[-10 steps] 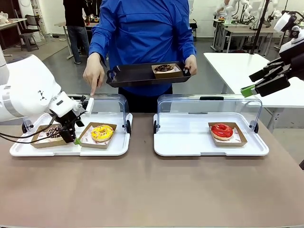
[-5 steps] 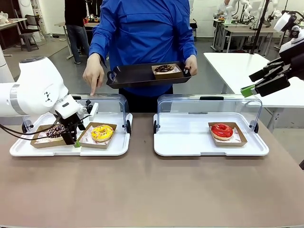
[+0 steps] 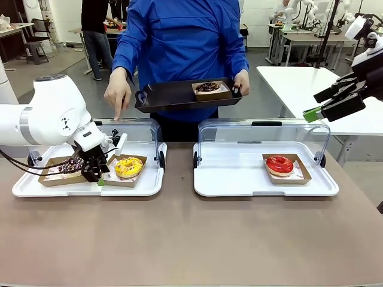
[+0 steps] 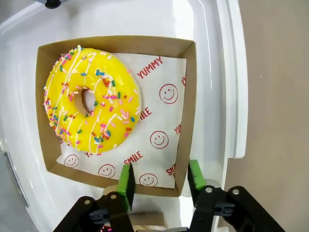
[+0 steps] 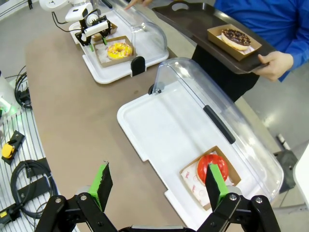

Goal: Provide the desired donut to the person.
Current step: Pick up and lift the Paper togo box containing the Donut pointed at by the person.

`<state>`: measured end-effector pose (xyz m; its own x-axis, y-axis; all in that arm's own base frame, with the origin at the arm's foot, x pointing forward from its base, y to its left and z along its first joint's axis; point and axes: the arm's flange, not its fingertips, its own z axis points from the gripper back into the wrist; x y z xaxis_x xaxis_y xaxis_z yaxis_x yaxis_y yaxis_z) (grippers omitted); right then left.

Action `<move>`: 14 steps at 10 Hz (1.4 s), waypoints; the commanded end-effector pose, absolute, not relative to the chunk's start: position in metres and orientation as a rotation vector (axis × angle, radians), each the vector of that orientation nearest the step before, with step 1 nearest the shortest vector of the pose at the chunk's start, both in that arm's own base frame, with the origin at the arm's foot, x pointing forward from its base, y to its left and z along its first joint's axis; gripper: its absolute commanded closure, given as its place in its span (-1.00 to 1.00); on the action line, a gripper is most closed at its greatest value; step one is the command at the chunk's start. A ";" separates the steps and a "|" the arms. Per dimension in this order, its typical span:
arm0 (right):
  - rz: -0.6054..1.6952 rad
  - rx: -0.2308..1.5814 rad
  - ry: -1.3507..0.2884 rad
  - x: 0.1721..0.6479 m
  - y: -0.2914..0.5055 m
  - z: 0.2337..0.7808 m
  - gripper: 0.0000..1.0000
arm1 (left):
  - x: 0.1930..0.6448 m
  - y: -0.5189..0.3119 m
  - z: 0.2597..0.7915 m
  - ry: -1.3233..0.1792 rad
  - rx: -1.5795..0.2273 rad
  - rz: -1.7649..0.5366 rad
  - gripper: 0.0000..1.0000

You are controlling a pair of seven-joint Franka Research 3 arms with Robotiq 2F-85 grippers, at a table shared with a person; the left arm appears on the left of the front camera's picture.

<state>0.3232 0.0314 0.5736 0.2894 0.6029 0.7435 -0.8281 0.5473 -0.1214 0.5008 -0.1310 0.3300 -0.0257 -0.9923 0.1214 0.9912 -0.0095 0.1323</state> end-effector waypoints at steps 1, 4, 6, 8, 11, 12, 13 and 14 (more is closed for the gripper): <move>0.979 0.308 -0.824 0.323 0.031 0.572 -1.00 | 0.508 -0.131 0.328 -0.181 -0.004 -1.579 0.67; 0.979 0.308 -0.824 0.323 0.031 0.572 -1.00 | 0.509 -0.131 0.326 -0.165 -0.026 -1.577 1.00; 0.979 0.308 -0.824 0.323 0.031 0.572 -1.00 | 0.500 -0.131 0.331 -0.187 -0.030 -1.584 1.00; 0.979 0.308 -0.824 0.323 0.031 0.572 -1.00 | 0.469 -0.130 0.355 -0.238 -0.003 -1.624 1.00; 0.979 0.308 -0.824 0.323 0.031 0.572 -1.00 | 0.400 -0.124 0.411 -0.285 -0.001 -1.690 1.00; 0.979 0.308 -0.824 0.323 0.031 0.572 -1.00 | 0.376 -0.121 0.432 -0.307 0.005 -1.699 1.00; 0.979 0.308 -0.824 0.323 0.031 0.572 -1.00 | 0.353 -0.117 0.459 -0.330 -0.040 -1.711 1.00; 0.979 0.308 -0.824 0.323 0.031 0.572 -1.00 | 0.337 -0.112 0.483 -0.340 -0.041 -1.709 1.00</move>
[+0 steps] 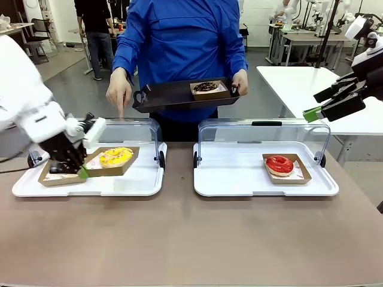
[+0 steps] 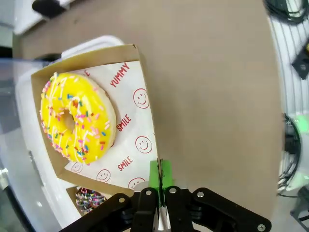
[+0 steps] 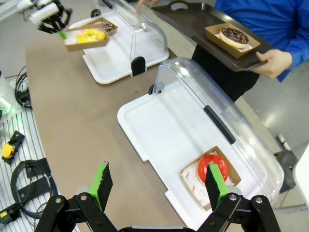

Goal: Provide the desired donut to the person.
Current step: Pick up and lift the Paper togo box containing the Donut pointed at by the person.

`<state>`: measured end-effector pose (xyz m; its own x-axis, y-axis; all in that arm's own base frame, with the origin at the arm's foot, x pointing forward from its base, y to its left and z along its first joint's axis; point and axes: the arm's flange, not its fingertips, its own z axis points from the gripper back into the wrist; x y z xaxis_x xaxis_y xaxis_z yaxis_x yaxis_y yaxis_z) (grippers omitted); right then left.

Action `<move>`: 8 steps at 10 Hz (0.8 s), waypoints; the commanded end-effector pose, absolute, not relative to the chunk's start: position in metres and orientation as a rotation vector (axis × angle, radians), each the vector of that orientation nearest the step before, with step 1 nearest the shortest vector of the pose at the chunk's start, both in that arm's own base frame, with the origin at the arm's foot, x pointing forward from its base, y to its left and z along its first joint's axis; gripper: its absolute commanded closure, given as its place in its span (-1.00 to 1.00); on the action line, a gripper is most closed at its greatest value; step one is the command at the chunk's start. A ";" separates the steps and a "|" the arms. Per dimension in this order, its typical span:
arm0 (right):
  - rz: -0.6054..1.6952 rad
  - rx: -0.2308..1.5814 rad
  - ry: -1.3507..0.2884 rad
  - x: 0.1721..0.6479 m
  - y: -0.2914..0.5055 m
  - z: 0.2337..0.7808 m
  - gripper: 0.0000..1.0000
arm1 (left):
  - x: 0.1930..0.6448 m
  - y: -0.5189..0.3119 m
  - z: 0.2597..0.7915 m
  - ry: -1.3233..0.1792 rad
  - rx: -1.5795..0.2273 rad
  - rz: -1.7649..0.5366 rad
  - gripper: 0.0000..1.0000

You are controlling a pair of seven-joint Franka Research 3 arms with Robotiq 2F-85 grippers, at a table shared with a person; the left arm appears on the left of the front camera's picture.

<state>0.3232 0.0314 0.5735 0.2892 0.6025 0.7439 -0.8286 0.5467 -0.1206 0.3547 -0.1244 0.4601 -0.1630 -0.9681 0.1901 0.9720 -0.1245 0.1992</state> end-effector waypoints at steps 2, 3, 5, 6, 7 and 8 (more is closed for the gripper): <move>0.979 0.308 -0.824 0.323 0.031 0.572 -1.00 | 0.312 -0.104 0.532 -0.367 0.041 -1.689 1.00; 0.979 0.308 -0.824 0.323 0.031 0.572 -1.00 | 0.302 -0.101 0.556 -0.369 0.079 -1.690 1.00; 0.979 0.308 -0.824 0.323 0.031 0.572 -1.00 | 0.290 -0.100 0.583 -0.348 0.184 -1.697 1.00; 0.979 0.308 -0.824 0.323 0.031 0.572 -1.00 | 0.289 -0.098 0.585 -0.373 0.169 -1.729 1.00; 0.979 0.308 -0.824 0.323 0.031 0.572 -1.00 | 0.311 -0.097 0.567 -0.276 0.117 -1.790 1.00; 0.979 0.308 -0.824 0.323 0.031 0.572 -1.00 | 0.288 -0.096 0.591 -0.382 0.155 -1.720 1.00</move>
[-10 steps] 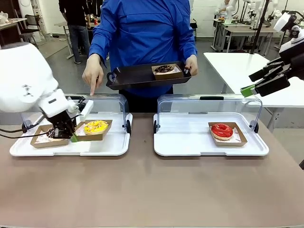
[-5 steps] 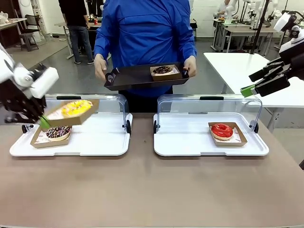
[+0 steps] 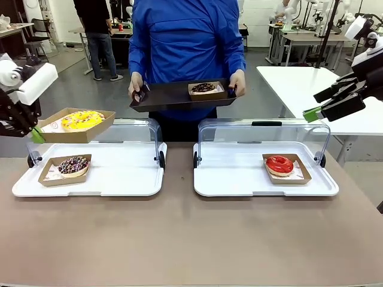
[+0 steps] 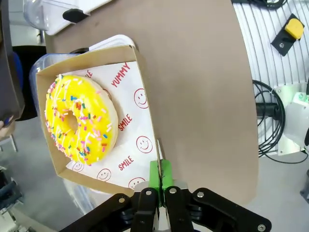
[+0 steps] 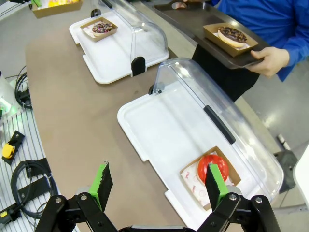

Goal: Provide the desired donut to the person.
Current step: Pick up and lift the Paper togo box containing the Donut pointed at by the person, then place the picked Paper togo box onto the Handle tray extended by the person.

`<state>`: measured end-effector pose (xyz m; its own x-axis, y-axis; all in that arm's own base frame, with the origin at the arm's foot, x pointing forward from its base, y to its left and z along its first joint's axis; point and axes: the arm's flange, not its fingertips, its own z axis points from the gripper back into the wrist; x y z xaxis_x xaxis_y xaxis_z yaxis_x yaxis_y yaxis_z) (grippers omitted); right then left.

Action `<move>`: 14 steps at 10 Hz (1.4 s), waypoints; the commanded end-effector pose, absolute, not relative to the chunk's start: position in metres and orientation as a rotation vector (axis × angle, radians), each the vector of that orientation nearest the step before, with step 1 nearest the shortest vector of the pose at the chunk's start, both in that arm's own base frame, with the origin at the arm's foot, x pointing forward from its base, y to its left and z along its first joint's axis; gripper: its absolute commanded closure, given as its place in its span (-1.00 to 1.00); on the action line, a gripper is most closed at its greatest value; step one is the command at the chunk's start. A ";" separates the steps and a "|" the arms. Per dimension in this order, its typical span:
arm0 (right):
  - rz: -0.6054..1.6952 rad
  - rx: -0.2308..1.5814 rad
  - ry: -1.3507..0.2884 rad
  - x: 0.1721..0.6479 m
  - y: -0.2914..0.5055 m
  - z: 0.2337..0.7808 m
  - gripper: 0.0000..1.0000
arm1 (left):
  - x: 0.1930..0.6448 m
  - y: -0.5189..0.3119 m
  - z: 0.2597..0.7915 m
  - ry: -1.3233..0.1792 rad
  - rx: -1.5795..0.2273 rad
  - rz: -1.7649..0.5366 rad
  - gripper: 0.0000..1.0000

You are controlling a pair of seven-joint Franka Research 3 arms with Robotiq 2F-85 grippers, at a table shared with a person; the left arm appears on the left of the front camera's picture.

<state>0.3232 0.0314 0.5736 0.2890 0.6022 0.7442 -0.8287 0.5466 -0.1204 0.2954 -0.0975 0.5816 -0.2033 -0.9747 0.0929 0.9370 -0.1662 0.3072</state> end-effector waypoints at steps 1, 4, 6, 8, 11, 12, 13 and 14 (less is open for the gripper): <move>0.979 0.308 -0.824 0.323 0.031 0.572 -1.00 | 0.288 -0.096 0.591 -0.382 0.155 -1.720 1.00; 0.979 0.308 -0.824 0.323 0.031 0.572 -1.00 | 0.288 -0.096 0.591 -0.382 0.155 -1.720 1.00; 0.979 0.308 -0.824 0.323 0.031 0.572 -1.00 | 0.288 -0.096 0.591 -0.382 0.155 -1.720 1.00; 0.979 0.308 -0.824 0.323 0.031 0.572 -1.00 | 0.288 -0.096 0.591 -0.382 0.155 -1.720 1.00; 0.979 0.308 -0.824 0.323 0.031 0.572 -1.00 | 0.288 -0.096 0.591 -0.382 0.155 -1.720 1.00; 0.979 0.308 -0.824 0.323 0.031 0.572 -1.00 | 0.288 -0.096 0.591 -0.382 0.155 -1.720 1.00; 0.979 0.308 -0.824 0.323 0.031 0.572 -1.00 | 0.288 -0.096 0.591 -0.382 0.155 -1.720 1.00; 0.979 0.308 -0.824 0.323 0.031 0.572 -1.00 | 0.288 -0.096 0.591 -0.382 0.155 -1.720 1.00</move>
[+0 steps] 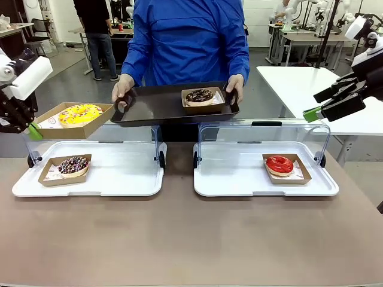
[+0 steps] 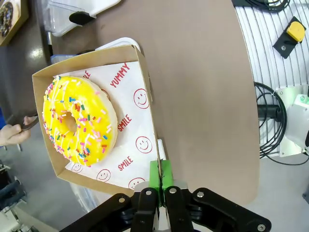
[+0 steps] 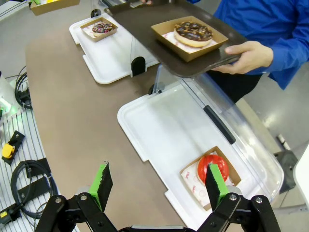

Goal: Provide the desired donut to the person.
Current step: Place the picked Paper togo box onto the Handle tray extended by the person.

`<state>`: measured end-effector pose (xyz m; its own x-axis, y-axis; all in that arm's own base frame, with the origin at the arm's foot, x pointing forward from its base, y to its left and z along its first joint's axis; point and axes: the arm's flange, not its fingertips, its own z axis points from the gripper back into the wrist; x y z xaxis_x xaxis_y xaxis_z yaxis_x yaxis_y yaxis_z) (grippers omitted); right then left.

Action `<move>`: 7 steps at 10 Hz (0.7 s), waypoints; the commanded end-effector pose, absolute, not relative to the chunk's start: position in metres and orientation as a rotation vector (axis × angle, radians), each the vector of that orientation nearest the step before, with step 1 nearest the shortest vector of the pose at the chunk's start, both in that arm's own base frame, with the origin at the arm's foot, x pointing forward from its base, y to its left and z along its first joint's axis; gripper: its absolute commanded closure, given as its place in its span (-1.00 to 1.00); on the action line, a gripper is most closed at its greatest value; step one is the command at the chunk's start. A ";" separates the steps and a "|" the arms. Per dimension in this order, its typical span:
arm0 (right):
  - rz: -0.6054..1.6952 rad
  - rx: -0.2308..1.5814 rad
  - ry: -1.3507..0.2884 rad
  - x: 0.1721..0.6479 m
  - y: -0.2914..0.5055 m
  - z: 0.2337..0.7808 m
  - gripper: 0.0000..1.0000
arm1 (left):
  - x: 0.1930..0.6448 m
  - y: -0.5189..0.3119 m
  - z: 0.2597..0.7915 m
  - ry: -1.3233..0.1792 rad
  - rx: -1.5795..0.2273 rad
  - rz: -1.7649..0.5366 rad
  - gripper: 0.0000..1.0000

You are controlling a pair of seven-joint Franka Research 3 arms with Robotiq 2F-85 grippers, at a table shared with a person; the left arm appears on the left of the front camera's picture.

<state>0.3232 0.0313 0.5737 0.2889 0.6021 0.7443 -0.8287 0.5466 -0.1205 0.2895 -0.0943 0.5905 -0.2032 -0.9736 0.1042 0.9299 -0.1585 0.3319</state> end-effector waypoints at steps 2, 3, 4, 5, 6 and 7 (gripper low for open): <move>0.979 0.308 -0.824 0.323 0.031 0.572 -1.00 | 0.288 -0.096 0.591 -0.382 0.155 -1.720 1.00; 0.979 0.308 -0.824 0.323 0.031 0.572 -1.00 | 0.288 -0.096 0.591 -0.382 0.155 -1.720 1.00; 0.979 0.308 -0.824 0.323 0.031 0.572 -1.00 | 0.288 -0.096 0.591 -0.382 0.155 -1.720 1.00; 0.979 0.308 -0.824 0.323 0.031 0.572 -1.00 | 0.288 -0.096 0.591 -0.382 0.155 -1.720 1.00; 0.979 0.308 -0.824 0.323 0.031 0.572 -1.00 | 0.288 -0.096 0.591 -0.382 0.155 -1.720 1.00; 0.979 0.308 -0.824 0.323 0.031 0.572 -1.00 | 0.288 -0.096 0.591 -0.382 0.155 -1.720 1.00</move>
